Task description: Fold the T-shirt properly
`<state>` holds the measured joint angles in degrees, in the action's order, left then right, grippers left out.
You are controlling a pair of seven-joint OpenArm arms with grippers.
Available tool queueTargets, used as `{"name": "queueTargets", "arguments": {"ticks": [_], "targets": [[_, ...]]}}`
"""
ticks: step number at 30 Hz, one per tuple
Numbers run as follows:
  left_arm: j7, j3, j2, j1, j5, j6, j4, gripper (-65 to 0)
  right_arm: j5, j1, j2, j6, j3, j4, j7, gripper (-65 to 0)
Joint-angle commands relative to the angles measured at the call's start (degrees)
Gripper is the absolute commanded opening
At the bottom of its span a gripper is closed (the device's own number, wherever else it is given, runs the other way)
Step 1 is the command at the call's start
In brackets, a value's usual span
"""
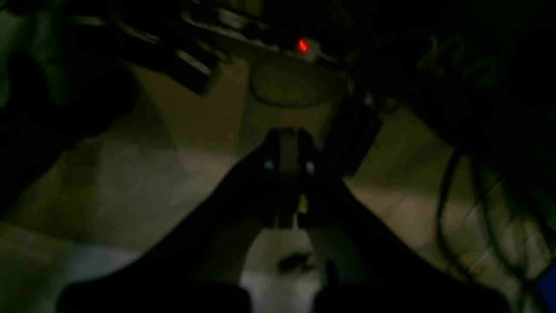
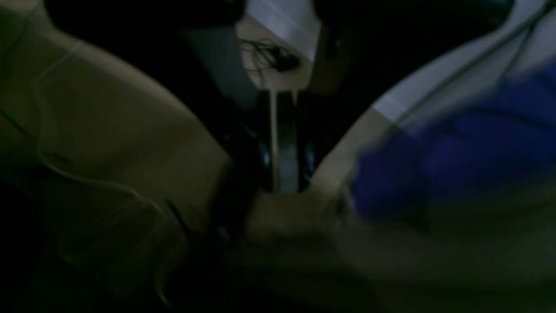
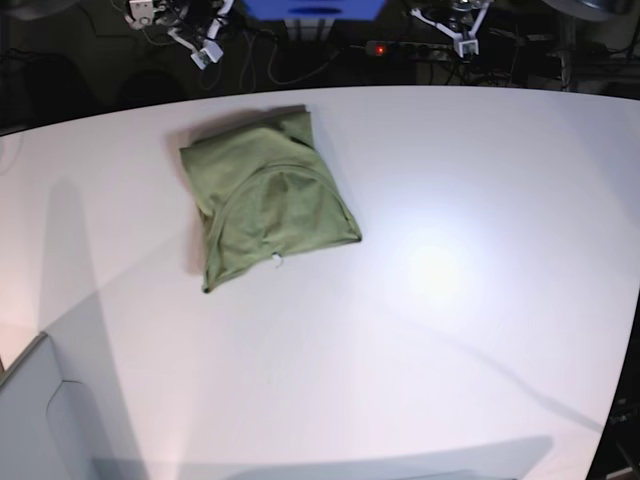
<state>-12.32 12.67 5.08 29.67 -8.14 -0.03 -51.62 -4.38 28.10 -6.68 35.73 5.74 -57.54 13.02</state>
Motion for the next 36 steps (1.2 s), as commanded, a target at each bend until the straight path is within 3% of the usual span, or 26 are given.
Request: {"name": "queueTargets", "arguments": {"ticks": [1,4,6,11,14,15,18,23,36], "targets": [[2.3,-1.3,0.4,-1.0,0.8,0.1,3.0,-65.0,0.1,-0.2,-0.2,0.8,-0.2,2.0,-1.4,-64.6],[7.1,-5.5,1.1,-6.9,2.1,0.1,16.0,-65.0,0.1,-3.8,1.7,-0.3,-1.0,7.9,-3.5,-64.6],[10.3,-7.7,1.2,-10.9,2.1,0.1,24.5,-65.0,0.1,-5.7,2.1,-6.3,-1.0,10.9,-4.6,-64.6],[18.5,-11.2,1.0,-16.6,2.1,0.3,35.7,-65.0,0.1,-8.7,2.2,-30.1,-7.8,18.6,-11.3,-64.6],[19.2,-11.2,0.9,-17.1,2.0,0.3,35.7,-65.0,0.2,-11.1,2.3,-45.4,-14.1,26.1,-14.6,-64.6],[19.2,-11.4,0.9,-17.2,2.0,0.3,35.7,-65.0,0.2,-12.1,2.8,-49.6,-16.3,28.9,-16.2,-64.6],[19.2,-11.5,0.9,-18.3,2.2,0.3,36.2,-65.0,0.2,-14.0,4.0,-58.1,-20.5,35.5,-21.2,-64.6],[19.1,-11.6,0.1,-18.5,2.4,0.3,36.4,-65.0,0.3,-14.3,4.7,-59.9,-21.4,38.8,-26.4,-64.6],[19.0,-11.7,-1.4,-18.3,2.2,0.4,36.5,-65.0,0.3,-16.7,4.3,-58.5,-21.8,38.6,-26.8,-64.6]]}}
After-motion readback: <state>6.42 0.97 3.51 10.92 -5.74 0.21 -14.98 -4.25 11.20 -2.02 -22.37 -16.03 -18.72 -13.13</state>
